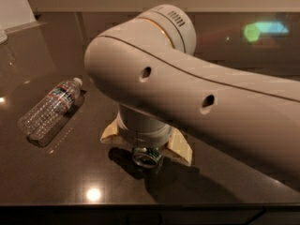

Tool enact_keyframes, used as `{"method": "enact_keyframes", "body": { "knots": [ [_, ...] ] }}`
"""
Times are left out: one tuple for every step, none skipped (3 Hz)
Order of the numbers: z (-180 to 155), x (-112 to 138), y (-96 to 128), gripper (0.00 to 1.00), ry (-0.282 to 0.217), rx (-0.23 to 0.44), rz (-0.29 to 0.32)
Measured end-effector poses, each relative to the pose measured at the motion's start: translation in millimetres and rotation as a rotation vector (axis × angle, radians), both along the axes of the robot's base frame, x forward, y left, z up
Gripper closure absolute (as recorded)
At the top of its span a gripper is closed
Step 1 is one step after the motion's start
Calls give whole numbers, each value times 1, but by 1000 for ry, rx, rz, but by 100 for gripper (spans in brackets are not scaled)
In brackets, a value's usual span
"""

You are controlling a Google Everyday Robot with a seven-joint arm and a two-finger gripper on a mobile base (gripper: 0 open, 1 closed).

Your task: Place green can upright

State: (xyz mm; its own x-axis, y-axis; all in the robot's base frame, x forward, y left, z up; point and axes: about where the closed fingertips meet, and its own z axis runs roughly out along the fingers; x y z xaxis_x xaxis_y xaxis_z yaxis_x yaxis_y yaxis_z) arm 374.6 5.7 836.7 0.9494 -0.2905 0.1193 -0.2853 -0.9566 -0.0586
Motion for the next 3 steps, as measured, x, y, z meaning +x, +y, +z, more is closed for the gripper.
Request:
{"method": "enact_keyframes", "body": {
  "knots": [
    [1, 12, 1, 17, -30, -11, -34],
    [0, 20, -1, 40, -38, -24, -53],
    [4, 29, -4, 64, -31, -31, -86]
  ]
}}
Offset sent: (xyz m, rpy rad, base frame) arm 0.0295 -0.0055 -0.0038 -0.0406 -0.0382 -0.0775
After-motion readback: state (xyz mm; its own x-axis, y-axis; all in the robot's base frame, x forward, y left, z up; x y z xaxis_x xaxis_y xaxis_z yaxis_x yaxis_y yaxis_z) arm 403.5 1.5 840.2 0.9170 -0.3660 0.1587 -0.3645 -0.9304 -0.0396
